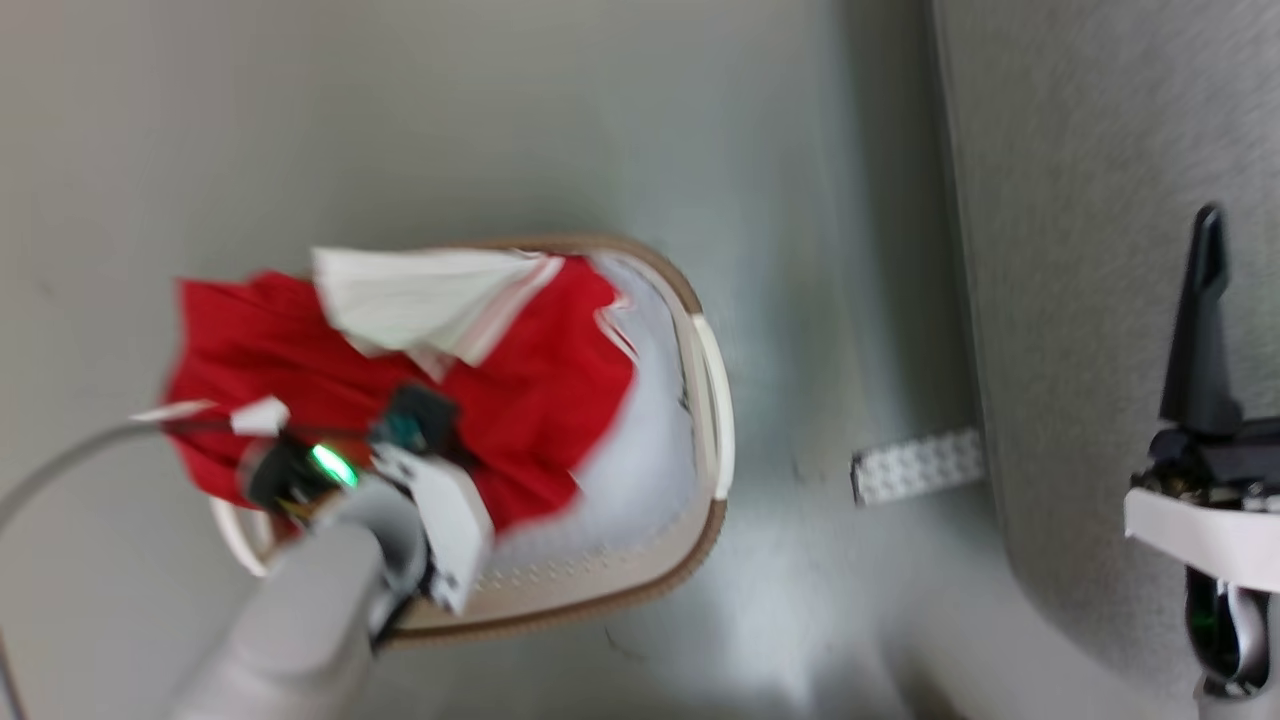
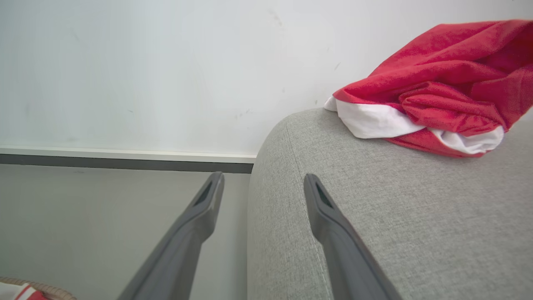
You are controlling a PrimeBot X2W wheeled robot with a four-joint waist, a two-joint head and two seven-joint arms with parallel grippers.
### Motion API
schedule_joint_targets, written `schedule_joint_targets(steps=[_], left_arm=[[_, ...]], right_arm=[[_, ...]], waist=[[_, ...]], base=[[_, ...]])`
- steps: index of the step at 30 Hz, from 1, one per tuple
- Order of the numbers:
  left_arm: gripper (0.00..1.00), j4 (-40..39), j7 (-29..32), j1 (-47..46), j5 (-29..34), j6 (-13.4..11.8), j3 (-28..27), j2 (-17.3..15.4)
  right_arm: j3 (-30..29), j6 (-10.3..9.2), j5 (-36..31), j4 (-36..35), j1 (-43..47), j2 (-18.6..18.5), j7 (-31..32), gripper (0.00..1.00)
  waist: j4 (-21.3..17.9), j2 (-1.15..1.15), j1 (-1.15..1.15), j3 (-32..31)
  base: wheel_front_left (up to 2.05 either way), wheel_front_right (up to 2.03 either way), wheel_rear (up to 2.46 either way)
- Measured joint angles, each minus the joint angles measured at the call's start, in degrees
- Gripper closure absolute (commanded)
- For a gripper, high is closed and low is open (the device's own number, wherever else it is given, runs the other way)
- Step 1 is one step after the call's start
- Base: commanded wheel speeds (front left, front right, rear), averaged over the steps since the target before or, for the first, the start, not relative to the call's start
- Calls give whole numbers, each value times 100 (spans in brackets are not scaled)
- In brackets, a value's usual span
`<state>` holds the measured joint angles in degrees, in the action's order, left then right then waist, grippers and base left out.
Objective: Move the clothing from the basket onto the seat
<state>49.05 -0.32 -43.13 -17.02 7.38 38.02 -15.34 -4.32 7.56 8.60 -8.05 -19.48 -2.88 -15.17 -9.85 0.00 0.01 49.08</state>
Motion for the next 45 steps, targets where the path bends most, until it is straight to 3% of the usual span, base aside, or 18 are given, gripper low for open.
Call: schedule_joint_targets(steps=[8, 15, 19, 26, 31, 35, 45], left_arm=[[100, -687, -283, 797, -1192, 16, 427, -148], [100, -1713, -336, 1393, -1813, -59, 231, -441], [100, -2451, -271, 1805, -2053, -314, 33, -621], [100, -3818, -277, 2256, -2100, -1009, -312, -917], [100, -4368, -361, 2468, -2119, -1371, -482, -1060], [100, -4651, -387, 2518, -2112, -1538, -604, -1136], [100, -5000, -252, 2543, -2033, -1686, -573, -1214]], right_arm=[[-122, 0, -208, 586, 455, 2, 0, 0], [-121, 0, -310, 1084, 1021, 3, -1, 0], [0, 0, -332, 1311, 1323, 7, 0, 0], [121, 0, -401, 1573, 1815, 4, -1, 0], [135, 0, -542, 1691, 2147, 7, 0, 0], [113, 0, -522, 1703, 2236, 3, -1, 0], [344, 0, -447, 1681, 2342, 2, -1, 0]], waist=[[295, 0, -1, -1307], [576, 0, -2, -2554], [709, 0, -3, -3214], [845, 0, -3, -4210], [874, 0, -3, -4782], [868, 0, -3, -5074], [843, 0, -2, -5298]], base=[[0, 0, 0], [0, 0, 0], [0, 0, 0], [0, 0, 0], [0, 0, 0], [0, 0, 0], [0, 0, 0]])
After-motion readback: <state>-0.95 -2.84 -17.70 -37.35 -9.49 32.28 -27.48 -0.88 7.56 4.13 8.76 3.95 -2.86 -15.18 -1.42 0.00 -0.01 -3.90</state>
